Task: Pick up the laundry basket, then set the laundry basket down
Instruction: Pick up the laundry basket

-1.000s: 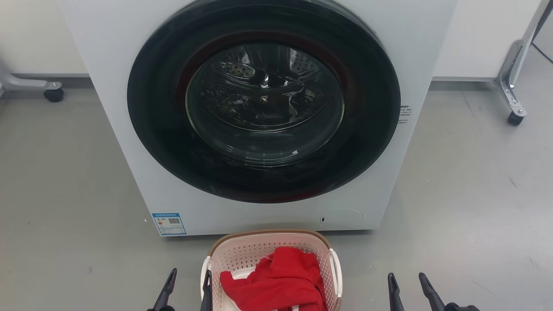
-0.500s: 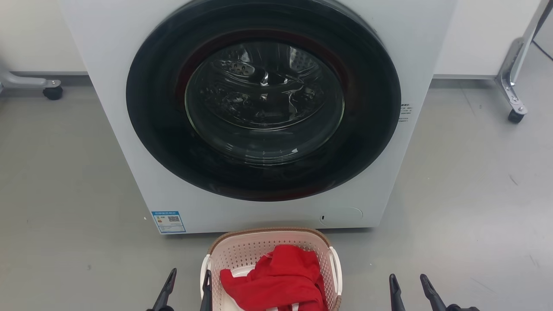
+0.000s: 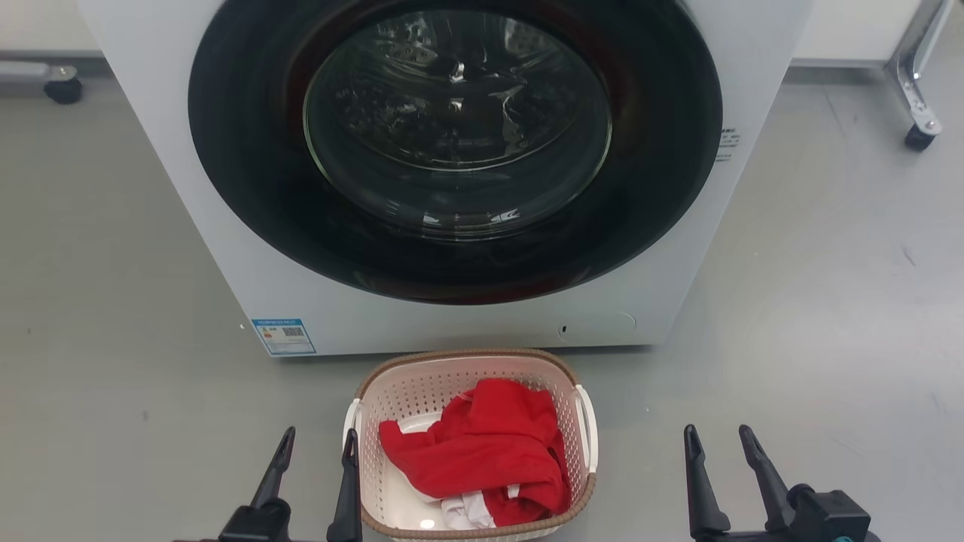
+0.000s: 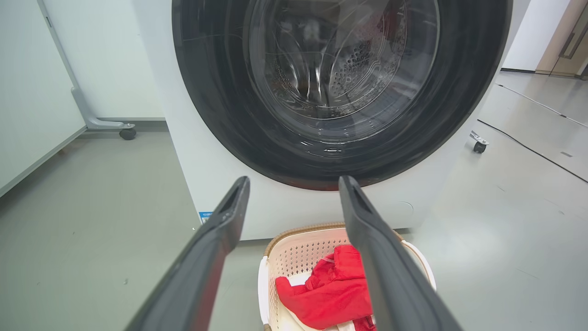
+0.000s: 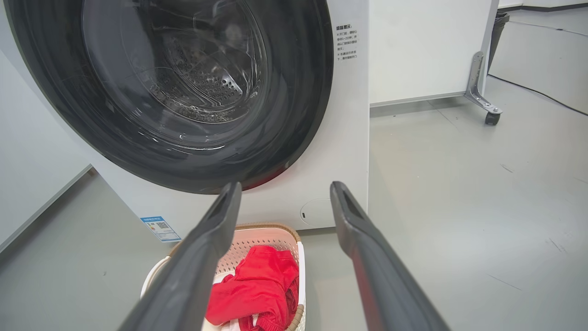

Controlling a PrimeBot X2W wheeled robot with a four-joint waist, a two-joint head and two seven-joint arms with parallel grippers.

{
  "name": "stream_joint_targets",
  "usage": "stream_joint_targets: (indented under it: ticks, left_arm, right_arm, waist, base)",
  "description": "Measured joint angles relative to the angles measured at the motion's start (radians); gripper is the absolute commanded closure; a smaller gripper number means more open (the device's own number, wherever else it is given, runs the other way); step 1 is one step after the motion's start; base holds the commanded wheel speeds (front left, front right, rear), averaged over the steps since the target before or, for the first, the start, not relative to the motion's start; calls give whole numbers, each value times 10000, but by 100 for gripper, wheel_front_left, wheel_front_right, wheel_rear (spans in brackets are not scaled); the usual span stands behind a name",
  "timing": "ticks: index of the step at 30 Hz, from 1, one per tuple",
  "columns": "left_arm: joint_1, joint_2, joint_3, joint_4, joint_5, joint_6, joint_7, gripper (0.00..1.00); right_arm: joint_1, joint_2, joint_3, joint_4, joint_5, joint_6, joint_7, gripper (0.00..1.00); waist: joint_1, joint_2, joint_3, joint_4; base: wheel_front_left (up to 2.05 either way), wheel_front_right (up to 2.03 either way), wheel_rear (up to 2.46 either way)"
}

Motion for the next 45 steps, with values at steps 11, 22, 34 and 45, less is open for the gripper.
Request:
stream_joint_targets:
  ticks: [11, 22, 34, 45]
  left_arm:
    - [-1372, 73, 242, 23, 13, -12, 0, 0]
    - [-2696, 96, 435, 539, 12, -100, -2, 0]
    - [-4240, 79, 660, 1338, -82, -180, -2, 0]
    - [-5423, -19, 767, 2284, -228, -268, -4, 0]
  right_arm:
    - [-1278, -2, -173, 59, -21, 136, 0, 0]
    - [-2680, -10, -215, 543, -109, 267, -2, 0]
    - [-4498, -27, -255, 1342, -290, 355, -73, 0]
    - [-5906, -58, -326, 2217, -445, 449, -75, 0]
  waist:
    - [1, 1, 1439, 18]
    - [2, 1, 2881, 30]
    - [2, 2, 4665, 21]
    - [1, 2, 6249, 52]
  base:
    - [0, 0, 0]
    - [0, 0, 0]
    - [0, 0, 0]
    - [0, 0, 0]
